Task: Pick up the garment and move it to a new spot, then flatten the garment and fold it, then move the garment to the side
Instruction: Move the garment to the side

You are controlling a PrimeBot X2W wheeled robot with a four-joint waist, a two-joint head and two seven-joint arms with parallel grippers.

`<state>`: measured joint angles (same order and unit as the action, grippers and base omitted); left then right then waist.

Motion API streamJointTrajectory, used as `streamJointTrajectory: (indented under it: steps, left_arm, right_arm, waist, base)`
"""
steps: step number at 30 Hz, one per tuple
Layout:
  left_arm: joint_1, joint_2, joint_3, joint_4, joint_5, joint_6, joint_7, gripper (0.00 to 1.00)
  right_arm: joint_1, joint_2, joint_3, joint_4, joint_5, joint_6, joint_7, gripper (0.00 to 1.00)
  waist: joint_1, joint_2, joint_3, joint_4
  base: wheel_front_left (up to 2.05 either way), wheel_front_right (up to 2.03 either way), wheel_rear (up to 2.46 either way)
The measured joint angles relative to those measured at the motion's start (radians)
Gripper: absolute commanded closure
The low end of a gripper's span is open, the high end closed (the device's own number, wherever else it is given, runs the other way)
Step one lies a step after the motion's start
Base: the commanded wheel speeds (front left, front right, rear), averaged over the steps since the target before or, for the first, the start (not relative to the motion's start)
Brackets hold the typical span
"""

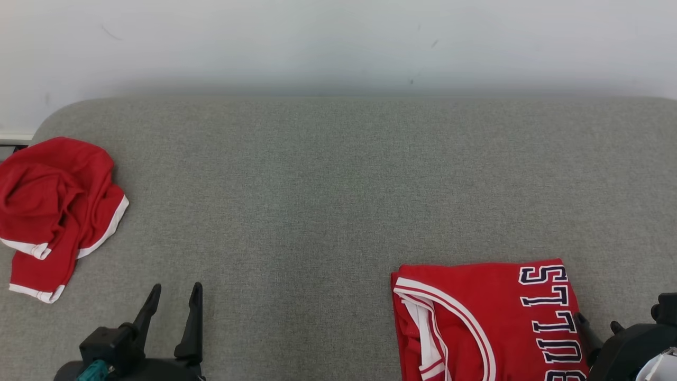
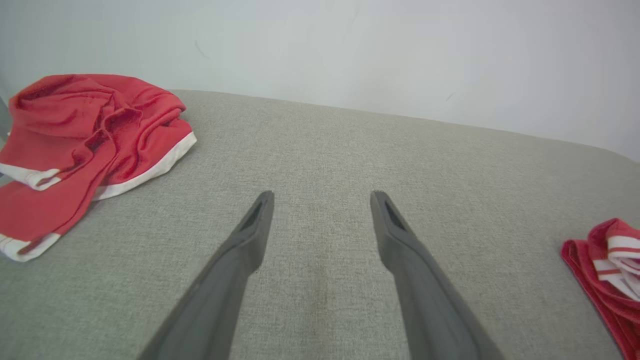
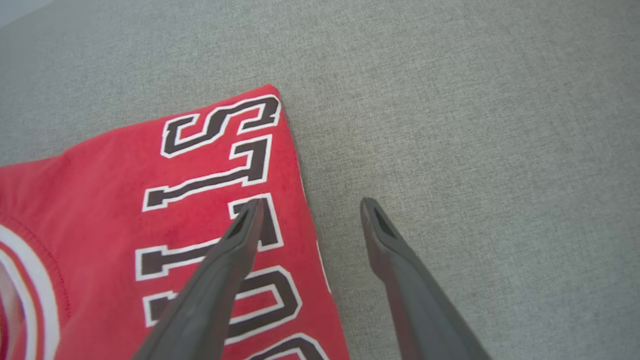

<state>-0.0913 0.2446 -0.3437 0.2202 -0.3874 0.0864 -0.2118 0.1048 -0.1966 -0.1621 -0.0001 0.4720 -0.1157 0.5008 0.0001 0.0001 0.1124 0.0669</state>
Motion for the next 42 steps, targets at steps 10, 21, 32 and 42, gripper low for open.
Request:
streamJointTrajectory:
  steps: [10, 21, 32, 42]
  left_arm:
    - [-0.024, -0.007, -0.019, 0.006, 0.001, -0.009, 0.004, 0.00]
    - [-0.032, -0.005, -0.018, 0.020, 0.001, -0.016, 0.004, 0.00]
    - [-0.033, -0.003, -0.021, 0.021, 0.001, -0.016, 0.005, 0.00]
    - [-0.040, 0.003, -0.024, 0.019, 0.002, -0.017, 0.008, 0.00]
  right_arm:
    - [-0.051, -0.002, 0.010, 0.080, 0.000, 0.003, -0.025, 0.00]
    - [-0.079, -0.001, 0.048, 0.187, 0.002, 0.019, 0.002, 0.01]
    - [-0.161, -0.023, 0.077, 0.259, 0.005, 0.055, 0.023, 1.00]
    - [-0.385, -0.182, 0.160, 0.279, -0.117, 0.142, 0.027, 1.00]
  waist:
    - [0.0000, 0.0000, 0.015, 0.019]
    - [0.0000, 0.0000, 0.015, 0.042]
    - [0.0000, 0.0000, 0.016, 0.044]
    - [0.0000, 0.0000, 0.027, 0.046]
  base:
    - [0.00, 0.00, 0.00]
    - [0.00, 0.00, 0.00]
    - [0.00, 0.00, 0.00]
    - [0.00, 0.00, 0.00]
